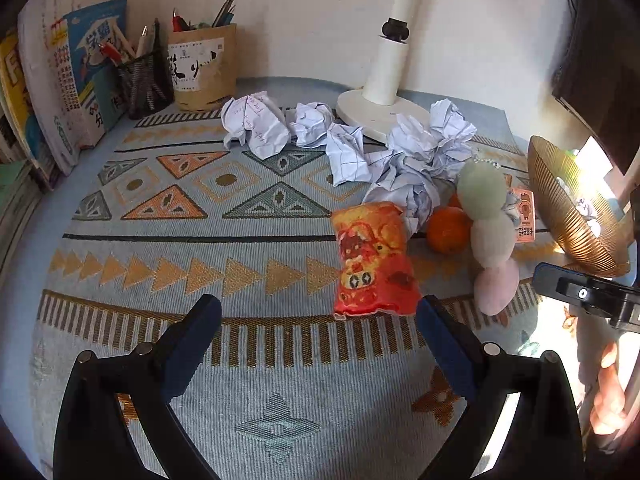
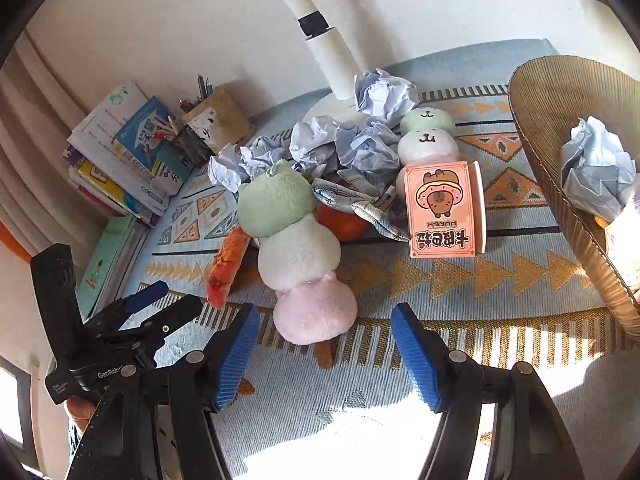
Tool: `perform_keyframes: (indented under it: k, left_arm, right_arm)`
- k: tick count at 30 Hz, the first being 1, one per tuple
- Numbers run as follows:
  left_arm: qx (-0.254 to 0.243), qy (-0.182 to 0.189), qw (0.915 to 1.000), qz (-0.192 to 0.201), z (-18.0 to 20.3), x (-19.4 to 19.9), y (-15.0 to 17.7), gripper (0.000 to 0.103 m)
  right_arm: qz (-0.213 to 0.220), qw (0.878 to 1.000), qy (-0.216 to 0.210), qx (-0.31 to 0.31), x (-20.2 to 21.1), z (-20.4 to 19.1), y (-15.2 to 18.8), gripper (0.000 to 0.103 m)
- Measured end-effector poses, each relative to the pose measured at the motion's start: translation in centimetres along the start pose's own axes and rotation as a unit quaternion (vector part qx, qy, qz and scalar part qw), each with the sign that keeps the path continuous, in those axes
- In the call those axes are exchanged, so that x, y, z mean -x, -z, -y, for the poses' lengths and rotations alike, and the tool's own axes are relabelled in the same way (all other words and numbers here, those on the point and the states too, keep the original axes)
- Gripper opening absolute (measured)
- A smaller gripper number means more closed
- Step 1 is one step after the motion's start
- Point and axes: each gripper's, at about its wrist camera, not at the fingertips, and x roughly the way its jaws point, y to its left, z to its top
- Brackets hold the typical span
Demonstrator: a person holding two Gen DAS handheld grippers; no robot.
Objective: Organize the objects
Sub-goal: 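Grasp the orange snack bag with the left gripper while the right gripper grasps the dango plush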
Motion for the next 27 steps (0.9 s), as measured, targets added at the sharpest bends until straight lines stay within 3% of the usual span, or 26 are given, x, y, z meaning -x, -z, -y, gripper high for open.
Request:
perform_keyframes:
  k: [2,8,10,11,13,15,16,17,22,27]
  left_arm:
    - [0.007,0.02,0.9998,-0.001,0.5,-0.8,-0.6,0.098]
    - [-0.001,0.013,0.9996,-0.027,2.1,-4.3,-1.3,0.09]
    - [-0.007,0.01,0.9997,-0.019,2.4,-4.2,-1.5,0.089]
    - [-0.007,0.012,0.9998,-0.017,2.5,-4.2,-1.6,0.082]
    - [-0.005,0.016,0.9996,-0.025,2.4,-4.4,-1.7,0.077]
    - [-0.012,0.012,0.9996,-0.022,2.5,-4.4,-1.8,0.064]
    - [-0.017,0.018,0.9994,-0.023,2.5,-4.3,-1.8,0.045]
    - [-0.017,0.031,0.9991,-0.025,2.5,-4.2,-1.7,0.035]
    - [-0.025,0.043,0.9987,-0.008,3.1,-1.6,-0.5,0.034]
    - [-0.034,0.052,0.9979,0.018,4.3,2.1,1.7,0.034]
  right_arm:
    - [0.005,1.0,0.016,0.021,-0.8,-1.0,-0.2,0.067]
    - [0.029,0.996,0.067,0.06,-2.6,-2.8,-1.1,0.067]
    - [0.029,0.993,0.088,0.077,-3.5,-3.2,-1.3,0.059]
    - [0.026,0.993,0.083,0.08,-3.8,-3.3,-1.4,0.051]
    - [0.021,0.993,0.085,0.081,-4.4,-3.4,-1.4,0.048]
    - [0.026,0.992,0.086,0.083,-4.2,-3.6,-1.2,0.046]
    - [0.027,0.993,0.081,0.08,-3.9,-3.5,-1.1,0.045]
    - [0.029,0.994,0.074,0.075,-3.5,-3.4,-1.0,0.045]
    - [0.043,0.995,0.068,0.059,0.9,-3.5,0.6,0.045]
    - [0.021,0.994,0.1,0.047,5.1,-2.9,4.4,0.045]
